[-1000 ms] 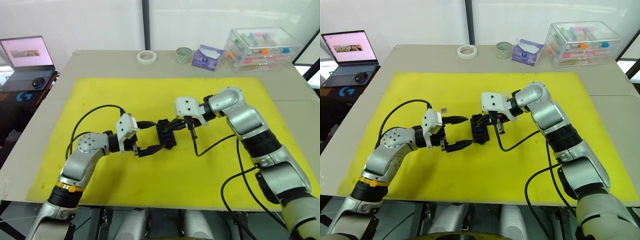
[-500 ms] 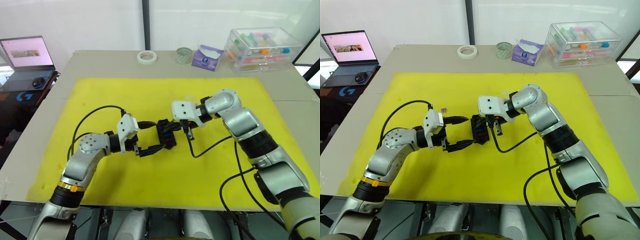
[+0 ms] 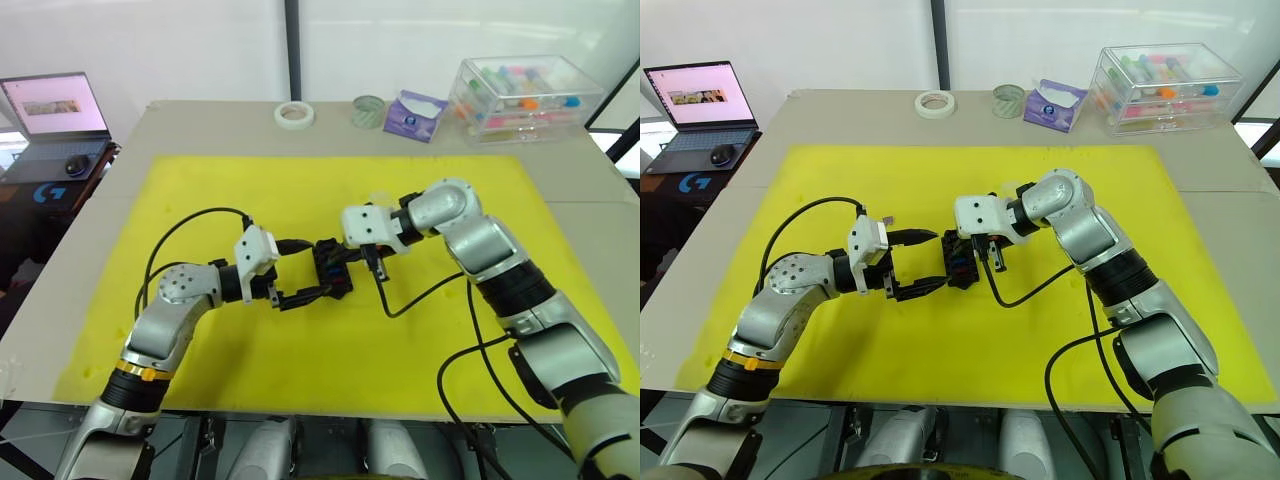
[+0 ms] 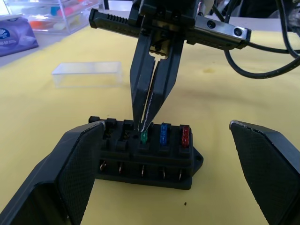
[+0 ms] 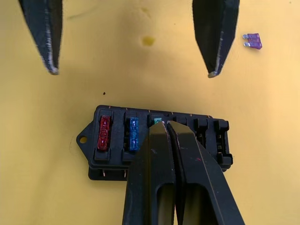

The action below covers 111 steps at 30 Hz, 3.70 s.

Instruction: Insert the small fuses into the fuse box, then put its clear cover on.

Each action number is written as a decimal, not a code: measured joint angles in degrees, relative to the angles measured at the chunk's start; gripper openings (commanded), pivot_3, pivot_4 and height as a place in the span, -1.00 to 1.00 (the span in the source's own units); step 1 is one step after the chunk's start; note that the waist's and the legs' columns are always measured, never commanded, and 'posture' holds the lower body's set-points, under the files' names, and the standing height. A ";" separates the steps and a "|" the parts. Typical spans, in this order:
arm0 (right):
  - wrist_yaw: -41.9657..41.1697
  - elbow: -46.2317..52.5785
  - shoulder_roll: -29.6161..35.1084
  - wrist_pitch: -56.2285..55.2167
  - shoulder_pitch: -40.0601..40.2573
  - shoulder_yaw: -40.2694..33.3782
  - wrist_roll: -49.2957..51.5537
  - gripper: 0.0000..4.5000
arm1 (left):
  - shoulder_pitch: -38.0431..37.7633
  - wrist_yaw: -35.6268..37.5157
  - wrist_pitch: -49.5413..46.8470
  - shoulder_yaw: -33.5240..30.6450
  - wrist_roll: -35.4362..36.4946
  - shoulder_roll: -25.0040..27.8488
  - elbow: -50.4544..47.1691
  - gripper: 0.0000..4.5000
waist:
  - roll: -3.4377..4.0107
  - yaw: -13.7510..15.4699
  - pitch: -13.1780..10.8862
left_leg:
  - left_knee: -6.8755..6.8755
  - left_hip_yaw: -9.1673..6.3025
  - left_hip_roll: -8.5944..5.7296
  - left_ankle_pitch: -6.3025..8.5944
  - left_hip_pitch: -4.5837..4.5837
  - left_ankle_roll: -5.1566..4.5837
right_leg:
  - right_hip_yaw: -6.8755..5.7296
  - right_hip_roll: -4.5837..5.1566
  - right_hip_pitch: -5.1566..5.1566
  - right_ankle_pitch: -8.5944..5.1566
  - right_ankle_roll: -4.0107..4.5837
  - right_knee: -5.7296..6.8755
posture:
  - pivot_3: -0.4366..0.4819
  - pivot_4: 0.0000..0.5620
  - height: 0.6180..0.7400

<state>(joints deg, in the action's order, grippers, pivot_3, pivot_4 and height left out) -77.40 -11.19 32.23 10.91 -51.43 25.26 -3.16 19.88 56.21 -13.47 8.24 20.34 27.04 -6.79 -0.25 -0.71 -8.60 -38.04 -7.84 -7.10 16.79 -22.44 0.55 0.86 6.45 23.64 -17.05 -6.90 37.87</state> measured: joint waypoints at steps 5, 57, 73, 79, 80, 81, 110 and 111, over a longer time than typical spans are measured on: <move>0.05 -0.11 0.02 -0.61 0.14 -0.04 -0.06 -0.99 | 0.00 0.01 0.00 -0.01 -0.15 0.00 0.00 1.00 | 0.00 0.00 0.00 | -0.01 -0.01 0.00 0.00 0.00 0.00 | 0.00 0.00 -0.01 0.00 0.00 0.00 | -0.05 -0.47 1.00; 22.27 28.42 14.21 16.35 35.20 -35.01 20.27 0.99 | -11.13 2.10 -8.77 -26.63 7.61 22.24 1.99 1.00 | 0.03 0.12 -0.06 | 0.07 -0.02 0.02 0.01 -0.03 -0.02 | 0.02 0.01 -0.01 0.00 0.00 -0.08 | -0.05 -0.47 1.00; 22.80 29.71 12.56 19.25 22.40 -27.75 24.28 0.99 | -12.02 -7.76 -26.45 -30.48 19.16 16.90 -2.87 1.00 | 0.03 -0.23 -0.06 | 0.08 -0.02 0.05 0.01 -0.03 -0.02 | 0.03 -0.01 0.04 0.00 0.00 -0.03 | -0.05 -0.47 1.00; 22.94 31.39 8.48 21.30 15.42 -19.37 24.07 0.99 | -14.41 -19.84 -41.90 -35.86 32.37 9.92 -8.06 1.00 | 0.03 0.07 -0.06 | 0.01 -0.02 0.03 0.01 -0.03 -0.02 | 0.03 0.01 0.01 0.00 0.00 0.00 | -0.05 -0.47 1.00; 23.18 31.52 7.75 21.60 14.36 -18.30 23.99 0.99 | -14.42 -22.11 -43.66 -36.47 34.92 8.11 -8.18 1.00 | 0.00 0.19 -0.05 | -0.01 -0.05 0.03 0.01 -0.03 -0.02 | 0.01 0.00 -0.01 0.00 0.00 0.00 | -0.05 -0.47 1.00; 23.50 31.92 7.24 22.03 13.34 -17.24 23.73 0.99 | -14.39 -24.73 -45.32 -37.28 37.86 6.36 -8.21 1.00 | -0.02 0.26 -0.05 | -0.03 -0.05 0.03 0.01 -0.03 -0.02 | 0.02 0.00 -0.01 0.00 0.00 0.00 | -0.05 -0.47 1.00; 27.05 32.69 4.83 25.07 12.40 -15.00 23.70 0.99 | -2.05 -69.63 -49.69 -31.28 90.93 3.69 19.83 1.00 | -0.17 0.07 0.01 | -0.07 -0.02 -0.02 0.00 -0.02 -0.01 | 0.12 0.00 0.12 0.00 0.00 0.21 | -0.05 -0.47 1.00; 27.13 33.01 4.84 25.26 12.39 -14.99 23.73 0.99 | -1.61 -69.15 -49.79 -30.93 90.91 3.76 20.43 1.00 | -0.17 0.17 0.01 | -0.08 -0.02 -0.03 0.00 -0.02 -0.01 | 0.12 0.01 0.11 0.00 0.00 0.21 | -0.05 -0.47 1.00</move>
<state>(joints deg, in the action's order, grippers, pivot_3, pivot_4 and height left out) -50.28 21.82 37.07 36.17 -39.04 10.27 20.57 18.28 -12.93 -63.26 -22.69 111.26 30.81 13.64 -0.42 -0.53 -8.59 -38.12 -7.86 -7.14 16.79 -22.46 0.54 0.97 6.46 23.75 -17.05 -6.90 38.08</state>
